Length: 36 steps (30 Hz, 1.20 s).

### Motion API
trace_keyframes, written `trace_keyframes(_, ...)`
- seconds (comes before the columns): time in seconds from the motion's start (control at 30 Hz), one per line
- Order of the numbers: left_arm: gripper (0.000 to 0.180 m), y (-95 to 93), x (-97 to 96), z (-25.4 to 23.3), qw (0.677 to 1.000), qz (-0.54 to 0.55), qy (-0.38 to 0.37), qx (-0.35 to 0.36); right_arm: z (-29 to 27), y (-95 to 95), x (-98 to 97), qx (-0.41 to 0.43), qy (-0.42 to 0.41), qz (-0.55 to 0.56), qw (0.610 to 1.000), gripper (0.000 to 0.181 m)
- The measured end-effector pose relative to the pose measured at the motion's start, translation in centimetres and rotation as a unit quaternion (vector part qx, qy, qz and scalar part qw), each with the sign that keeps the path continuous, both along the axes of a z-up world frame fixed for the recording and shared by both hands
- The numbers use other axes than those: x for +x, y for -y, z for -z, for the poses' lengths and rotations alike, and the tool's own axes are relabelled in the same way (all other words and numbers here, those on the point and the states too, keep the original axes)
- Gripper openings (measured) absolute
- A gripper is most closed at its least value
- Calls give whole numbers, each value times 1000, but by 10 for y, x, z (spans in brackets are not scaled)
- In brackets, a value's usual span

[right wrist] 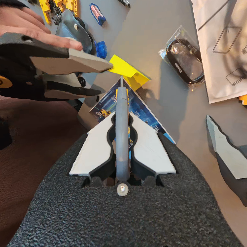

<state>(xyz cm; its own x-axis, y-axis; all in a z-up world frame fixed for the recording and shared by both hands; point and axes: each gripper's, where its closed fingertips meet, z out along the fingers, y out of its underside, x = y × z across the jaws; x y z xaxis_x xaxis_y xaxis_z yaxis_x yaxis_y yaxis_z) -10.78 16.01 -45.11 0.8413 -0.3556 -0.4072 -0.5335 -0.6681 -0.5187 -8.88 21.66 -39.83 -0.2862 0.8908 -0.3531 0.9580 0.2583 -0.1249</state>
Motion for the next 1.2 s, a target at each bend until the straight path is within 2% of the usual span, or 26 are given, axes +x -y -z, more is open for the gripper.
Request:
trace_keyframes(0.07, 61, -1, 2, -3, 998, 37, -43, 18, -2, 0, 1, -11, 8, 6, 1000, 13)
trace_keyframes(0.17, 74, 6, 2, 7, 991, 89, -101, 2, -8, 0, 7, -24, 31, 3, 999, 13)
trace_keyframes(0.23, 57, 9, -5, 12, 985, 97, -141, 0, -13, -6, 14, -24, 34, 9, 999, 12)
trace_keyframes(0.33, 44, 17, -2, 16, 986, 108, -128, -11, -29, -18, 25, -41, 25, 35, 998, 12)
trace_keyframes(0.5, 49, 21, 1, 15, 985, 112, -126, -21, -45, -10, 23, -86, 6, 59, 995, 12)
trace_keyframes(0.7, 47, 21, 6, 16, 984, 119, -127, -30, -34, 4, 17, -23, 25, 8, 999, 13)
trace_keyframes(0.83, 52, 21, 4, 15, 988, 99, -117, -33, -15, -6, 14, 59, 64, -44, 995, 12)
trace_keyframes(0.93, 59, 20, 11, 14, 990, 93, -96, -30, -8, 1, 5, 75, 77, -78, 991, 12)
trace_keyframes(1.03, 76, 17, 2, 11, 996, 40, -71, -30, -6, 4, 1, 111, 84, -113, 984, 13)
trace_keyframes(1.2, 77, 22, -14, -9, 999, -41, 18, -18, -20, 17, 0, 51, 61, -84, 993, 12)
